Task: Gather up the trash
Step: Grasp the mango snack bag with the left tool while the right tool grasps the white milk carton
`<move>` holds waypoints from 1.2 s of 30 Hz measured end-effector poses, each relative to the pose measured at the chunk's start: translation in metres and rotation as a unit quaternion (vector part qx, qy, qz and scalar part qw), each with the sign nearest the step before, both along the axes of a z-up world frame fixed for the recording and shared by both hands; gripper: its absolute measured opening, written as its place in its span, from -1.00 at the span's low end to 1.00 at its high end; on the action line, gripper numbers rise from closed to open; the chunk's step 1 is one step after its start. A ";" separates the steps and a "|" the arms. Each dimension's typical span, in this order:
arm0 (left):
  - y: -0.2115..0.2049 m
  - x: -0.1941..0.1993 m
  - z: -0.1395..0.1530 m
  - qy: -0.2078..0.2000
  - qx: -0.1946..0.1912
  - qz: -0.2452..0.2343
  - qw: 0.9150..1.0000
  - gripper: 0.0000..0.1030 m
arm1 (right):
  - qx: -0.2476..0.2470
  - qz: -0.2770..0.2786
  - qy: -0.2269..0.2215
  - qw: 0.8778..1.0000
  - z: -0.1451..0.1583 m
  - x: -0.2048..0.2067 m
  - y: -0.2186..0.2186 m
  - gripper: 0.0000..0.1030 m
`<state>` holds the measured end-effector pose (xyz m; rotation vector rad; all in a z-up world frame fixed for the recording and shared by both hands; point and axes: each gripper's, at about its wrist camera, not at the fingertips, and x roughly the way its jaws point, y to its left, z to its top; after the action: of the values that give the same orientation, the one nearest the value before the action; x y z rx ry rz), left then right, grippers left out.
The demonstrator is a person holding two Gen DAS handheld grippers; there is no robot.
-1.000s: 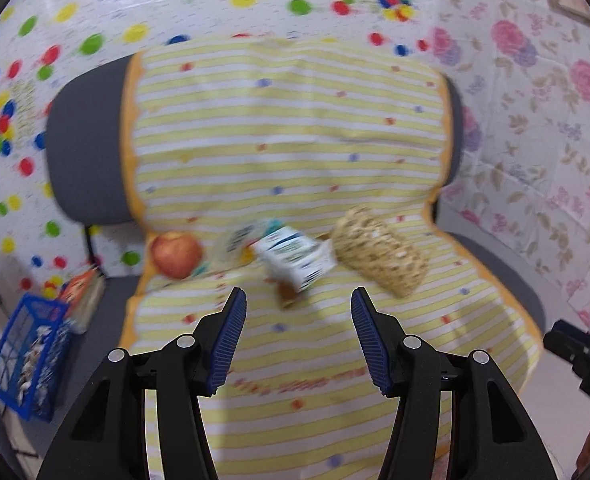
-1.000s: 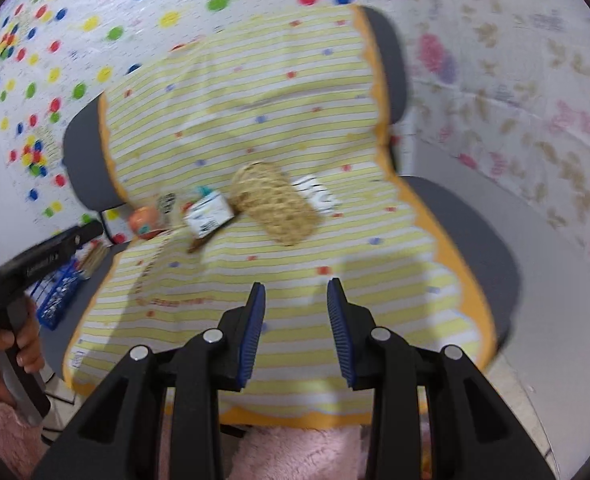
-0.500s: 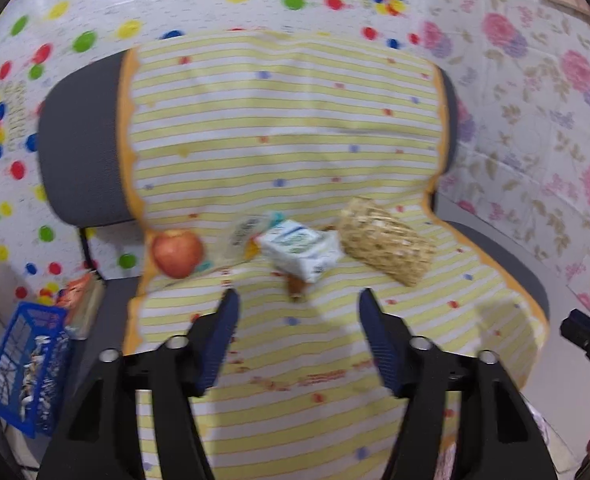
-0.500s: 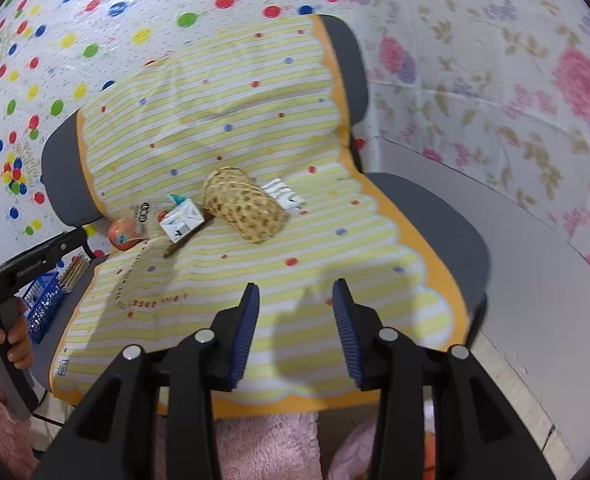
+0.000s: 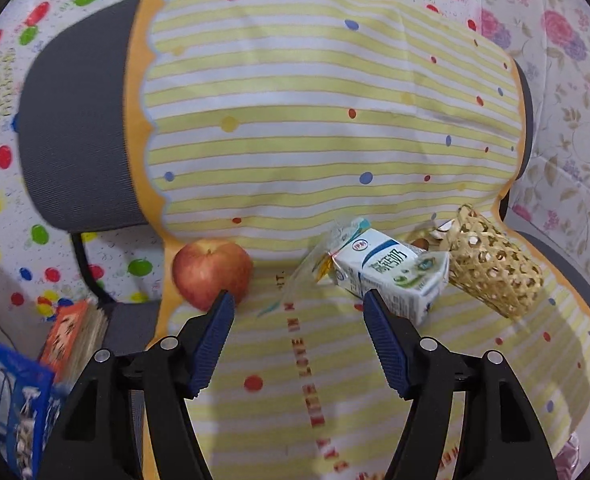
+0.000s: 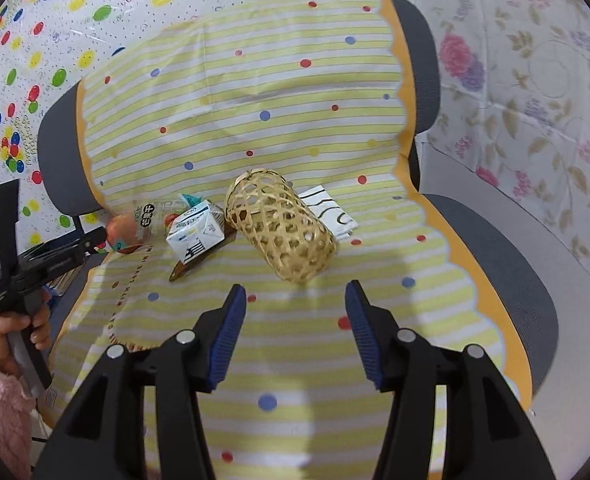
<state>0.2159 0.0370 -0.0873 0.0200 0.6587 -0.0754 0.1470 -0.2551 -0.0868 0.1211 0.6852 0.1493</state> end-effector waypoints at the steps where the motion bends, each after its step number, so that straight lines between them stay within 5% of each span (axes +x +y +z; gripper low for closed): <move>1: -0.001 0.010 -0.004 0.007 0.004 -0.006 1.000 0.31 | 0.000 -0.001 0.001 1.000 -0.001 0.004 0.001 0.00; 7: -0.006 0.046 -0.022 0.035 0.032 -0.039 0.998 0.08 | 0.003 -0.005 0.013 1.000 -0.010 0.033 0.004 0.00; 10: -0.014 0.058 -0.027 0.043 0.051 -0.062 0.996 -0.32 | 0.002 0.000 0.018 1.000 -0.013 0.039 0.008 0.00; 12: -0.019 0.060 -0.030 0.049 0.064 -0.072 0.994 -0.79 | -0.002 0.004 0.022 1.000 -0.015 0.039 0.011 0.00; 14: -0.020 0.051 -0.024 0.042 0.059 -0.074 0.995 -0.98 | -0.003 0.007 0.023 1.000 -0.014 0.036 0.013 0.00; 24: 0.006 -0.057 0.038 -0.054 -0.033 -0.018 0.998 -0.99 | -0.008 0.017 0.012 1.000 -0.007 0.014 0.020 0.11; 29: 0.018 -0.074 0.030 -0.038 -0.072 0.007 0.997 -0.99 | -0.023 0.032 -0.001 0.999 -0.006 0.017 0.034 0.48; 36: 0.026 -0.062 0.012 -0.019 -0.073 0.014 0.997 -0.99 | -0.042 0.089 0.006 0.995 -0.014 0.045 0.075 0.52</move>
<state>0.1539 0.0632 -0.0750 -0.1289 0.6145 -0.0968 0.1917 -0.1801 -0.1013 -0.0207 0.7131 0.2899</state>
